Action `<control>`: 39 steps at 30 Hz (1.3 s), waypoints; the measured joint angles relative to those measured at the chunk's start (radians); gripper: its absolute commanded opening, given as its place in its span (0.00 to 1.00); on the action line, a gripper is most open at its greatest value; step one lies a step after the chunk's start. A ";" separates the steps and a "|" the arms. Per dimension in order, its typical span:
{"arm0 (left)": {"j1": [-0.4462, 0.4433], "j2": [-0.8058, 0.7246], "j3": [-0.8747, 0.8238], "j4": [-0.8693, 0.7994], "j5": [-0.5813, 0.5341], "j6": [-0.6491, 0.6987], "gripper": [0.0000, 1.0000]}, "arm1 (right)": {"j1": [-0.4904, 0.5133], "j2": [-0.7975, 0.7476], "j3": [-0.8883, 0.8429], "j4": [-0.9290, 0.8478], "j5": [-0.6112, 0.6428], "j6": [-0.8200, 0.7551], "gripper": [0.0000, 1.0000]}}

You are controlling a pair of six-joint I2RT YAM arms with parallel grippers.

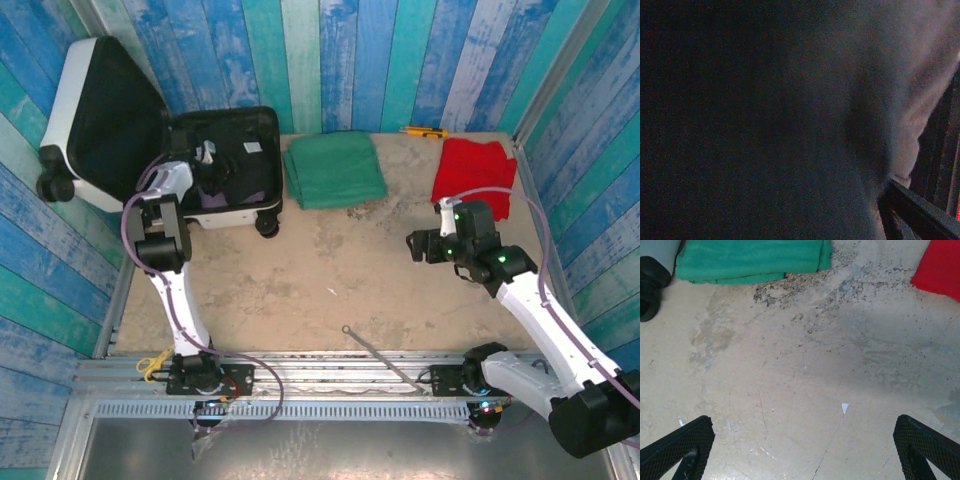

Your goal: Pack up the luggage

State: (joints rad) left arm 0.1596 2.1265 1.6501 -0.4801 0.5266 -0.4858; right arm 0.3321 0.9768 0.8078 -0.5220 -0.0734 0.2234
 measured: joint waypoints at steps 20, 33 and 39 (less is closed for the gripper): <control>-0.005 -0.639 -0.401 0.069 -0.320 -0.018 0.89 | 0.000 -0.057 -0.006 -0.016 -0.071 -0.007 0.96; -0.155 -0.430 -0.235 0.269 -0.372 -0.021 0.60 | 0.000 -0.076 -0.006 -0.011 -0.056 -0.002 0.94; -0.079 -0.201 -0.218 0.291 -0.330 -0.097 0.48 | 0.000 -0.134 -0.006 -0.005 -0.016 -0.002 0.93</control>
State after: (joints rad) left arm 0.0803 1.9251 1.4319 -0.1894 0.1963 -0.5827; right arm 0.3321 0.8429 0.8013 -0.5270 -0.0891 0.2218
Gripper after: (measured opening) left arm 0.497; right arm 0.932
